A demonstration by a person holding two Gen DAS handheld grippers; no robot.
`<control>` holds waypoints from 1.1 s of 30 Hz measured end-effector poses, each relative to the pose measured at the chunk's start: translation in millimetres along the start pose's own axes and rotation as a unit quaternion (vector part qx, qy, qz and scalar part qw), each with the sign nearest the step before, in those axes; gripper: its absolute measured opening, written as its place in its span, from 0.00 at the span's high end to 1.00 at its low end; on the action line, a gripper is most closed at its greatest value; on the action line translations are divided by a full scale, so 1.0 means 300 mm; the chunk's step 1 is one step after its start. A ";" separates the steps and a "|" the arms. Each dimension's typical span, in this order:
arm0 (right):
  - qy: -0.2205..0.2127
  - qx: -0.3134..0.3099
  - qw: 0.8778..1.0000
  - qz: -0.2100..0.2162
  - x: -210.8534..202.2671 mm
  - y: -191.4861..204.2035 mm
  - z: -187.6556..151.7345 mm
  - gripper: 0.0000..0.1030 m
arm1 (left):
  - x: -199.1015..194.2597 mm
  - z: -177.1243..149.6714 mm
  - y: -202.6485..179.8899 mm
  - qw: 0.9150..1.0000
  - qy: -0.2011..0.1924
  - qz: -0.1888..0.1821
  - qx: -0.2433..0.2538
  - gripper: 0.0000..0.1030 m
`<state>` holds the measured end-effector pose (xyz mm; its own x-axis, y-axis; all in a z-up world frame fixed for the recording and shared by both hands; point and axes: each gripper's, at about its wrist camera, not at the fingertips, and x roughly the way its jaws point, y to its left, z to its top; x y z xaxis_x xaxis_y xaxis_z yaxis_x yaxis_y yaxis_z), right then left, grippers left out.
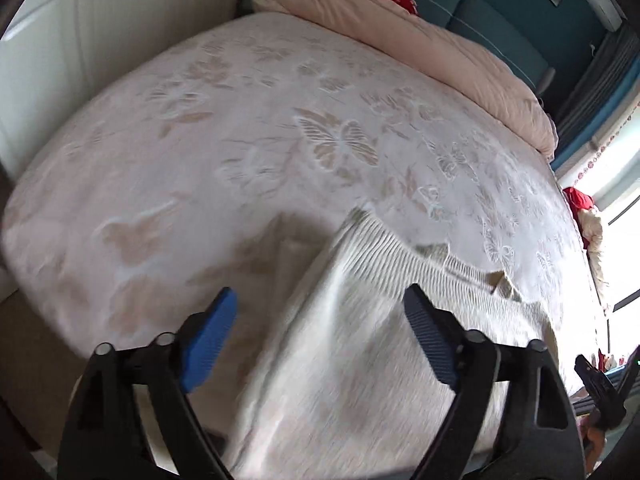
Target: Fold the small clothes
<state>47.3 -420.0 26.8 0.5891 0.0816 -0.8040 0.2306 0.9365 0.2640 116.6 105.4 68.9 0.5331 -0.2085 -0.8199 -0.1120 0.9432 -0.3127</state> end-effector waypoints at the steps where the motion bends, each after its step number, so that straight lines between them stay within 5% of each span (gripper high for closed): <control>1: 0.008 -0.006 1.000 -0.006 0.052 0.025 0.019 0.42 | 0.079 0.031 -0.021 1.000 0.018 0.001 0.004 0.18; 4: 0.046 -0.005 0.999 -0.017 0.220 0.055 0.069 0.41 | 0.221 0.058 -0.034 0.998 0.059 0.010 0.001 0.22; 5: 0.050 -0.003 0.999 -0.020 0.255 0.051 0.077 0.41 | 0.271 0.063 -0.040 0.998 0.069 0.004 0.008 0.39; 6: 0.059 -0.004 0.998 -0.015 0.288 0.053 0.072 0.54 | 0.289 0.058 -0.055 0.997 0.074 0.006 0.014 0.55; 7: 0.067 -0.004 0.998 -0.005 0.305 0.057 0.072 0.73 | 0.308 0.059 -0.057 0.996 0.084 0.002 0.019 0.81; 8: 0.073 0.003 0.997 0.014 0.302 0.056 0.081 0.87 | 0.318 0.061 -0.054 0.996 0.092 -0.013 0.010 0.87; 9: 0.058 0.008 0.998 0.024 0.270 0.056 0.089 0.88 | 0.308 0.067 -0.056 0.996 0.085 -0.018 0.005 0.89; 14: -0.023 0.038 0.999 0.022 0.121 -0.012 0.149 0.89 | 0.260 0.116 -0.096 0.998 0.046 -0.006 0.036 0.89; 17: 0.083 0.048 0.995 -0.009 0.339 -0.083 0.114 0.88 | 0.415 0.101 -0.108 0.993 0.091 0.039 0.058 0.84; 18: 0.078 0.047 0.996 -0.007 0.352 -0.088 0.100 0.88 | 0.433 0.088 -0.104 0.992 0.094 0.045 0.064 0.84; 21: 0.035 0.039 0.998 -0.015 0.237 -0.047 0.121 0.76 | 0.363 0.108 -0.128 0.994 0.070 0.050 0.072 0.74; 24: -0.033 -0.005 0.999 -0.042 0.078 0.043 0.114 0.74 | 0.222 0.111 -0.152 0.995 0.023 0.043 0.083 0.62; 26: -0.041 -0.028 0.999 -0.008 0.047 0.117 0.100 0.74 | 0.161 0.092 -0.193 0.995 0.005 0.031 0.090 0.47; 30: 0.028 -0.073 0.994 0.080 0.153 0.329 0.000 0.77 | 0.214 -0.014 -0.316 0.991 0.036 0.010 0.131 0.47; 33: 0.073 -0.113 0.986 0.100 0.277 0.473 -0.093 0.77 | 0.328 -0.127 -0.381 0.984 0.078 0.020 0.156 0.47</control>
<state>107.3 -270.9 -17.5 0.4837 0.3045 -0.8206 -0.0662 0.9476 0.3126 150.0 -32.9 5.7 0.3958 -0.1836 -0.8998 0.1458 0.9799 -0.1359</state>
